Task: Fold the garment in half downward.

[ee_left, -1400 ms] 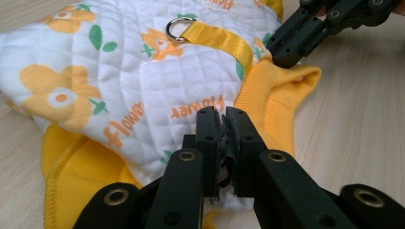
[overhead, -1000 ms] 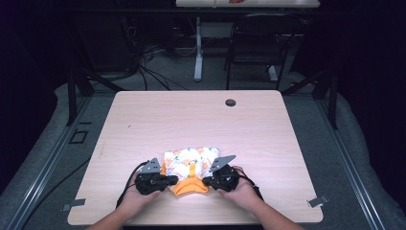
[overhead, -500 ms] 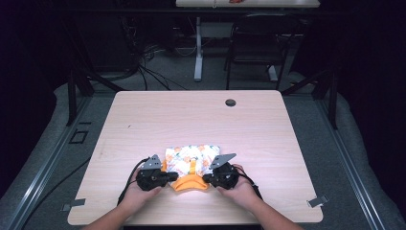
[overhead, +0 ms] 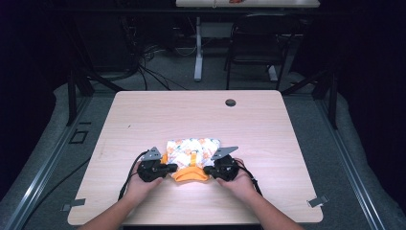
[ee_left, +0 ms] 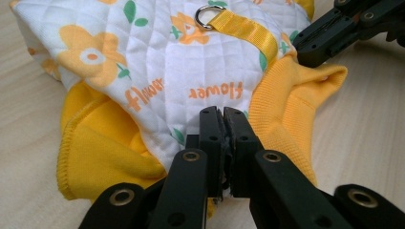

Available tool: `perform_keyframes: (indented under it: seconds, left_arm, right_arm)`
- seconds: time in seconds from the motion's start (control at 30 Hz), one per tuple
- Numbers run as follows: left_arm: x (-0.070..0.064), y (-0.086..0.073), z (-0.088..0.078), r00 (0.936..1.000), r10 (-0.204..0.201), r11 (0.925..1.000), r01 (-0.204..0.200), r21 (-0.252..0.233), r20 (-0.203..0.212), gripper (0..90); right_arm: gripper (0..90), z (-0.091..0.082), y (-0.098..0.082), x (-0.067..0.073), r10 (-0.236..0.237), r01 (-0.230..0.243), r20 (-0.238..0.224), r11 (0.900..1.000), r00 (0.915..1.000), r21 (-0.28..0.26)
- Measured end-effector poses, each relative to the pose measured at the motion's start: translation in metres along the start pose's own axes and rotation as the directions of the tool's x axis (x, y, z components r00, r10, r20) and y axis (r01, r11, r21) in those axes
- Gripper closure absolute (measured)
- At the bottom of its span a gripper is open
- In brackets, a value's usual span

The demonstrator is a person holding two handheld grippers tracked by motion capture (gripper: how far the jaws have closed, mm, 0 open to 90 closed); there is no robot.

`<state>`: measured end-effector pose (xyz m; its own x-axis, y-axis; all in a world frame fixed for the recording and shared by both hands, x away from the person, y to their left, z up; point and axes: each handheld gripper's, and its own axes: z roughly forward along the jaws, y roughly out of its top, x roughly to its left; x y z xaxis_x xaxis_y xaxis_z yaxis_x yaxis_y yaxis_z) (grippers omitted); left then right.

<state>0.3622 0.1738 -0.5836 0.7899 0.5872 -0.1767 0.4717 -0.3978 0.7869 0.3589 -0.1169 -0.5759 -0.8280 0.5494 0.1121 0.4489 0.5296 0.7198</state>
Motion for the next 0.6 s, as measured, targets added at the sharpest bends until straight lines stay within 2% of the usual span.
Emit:
perform_keyframes:
  seconds: [0.13,0.3,0.37,0.4,0.6]
  left_arm:
    - [0.008,0.000,0.003,0.9991,-0.042,0.9988,0.042,-0.028,0.001,88.2]
    - [0.017,0.007,0.007,0.9991,-0.037,0.9992,0.036,-0.019,-0.023,89.0]
    - [0.020,0.009,0.010,0.9984,-0.053,0.9984,0.052,-0.023,-0.022,89.1]
    - [0.022,0.010,0.010,0.9988,-0.040,0.9990,0.040,-0.019,-0.028,89.3]
    - [0.027,0.013,0.015,0.9972,-0.063,0.9975,0.062,-0.034,-0.039,89.7]
  right_arm:
    - [86.8,0.004,0.004,-0.006,0.014,-0.014,0.019,1.000,0.9997,-0.007]
    - [86.8,0.008,0.009,-0.014,0.021,-0.021,0.036,1.000,0.9991,-0.006]
    - [86.9,0.010,0.011,-0.016,0.031,-0.030,0.043,0.999,0.9986,-0.010]
    - [86.8,0.011,0.011,-0.018,0.031,-0.030,0.047,0.999,0.9984,-0.018]
    - [86.9,0.014,0.015,-0.026,0.055,-0.053,0.058,0.998,0.9968,-0.020]
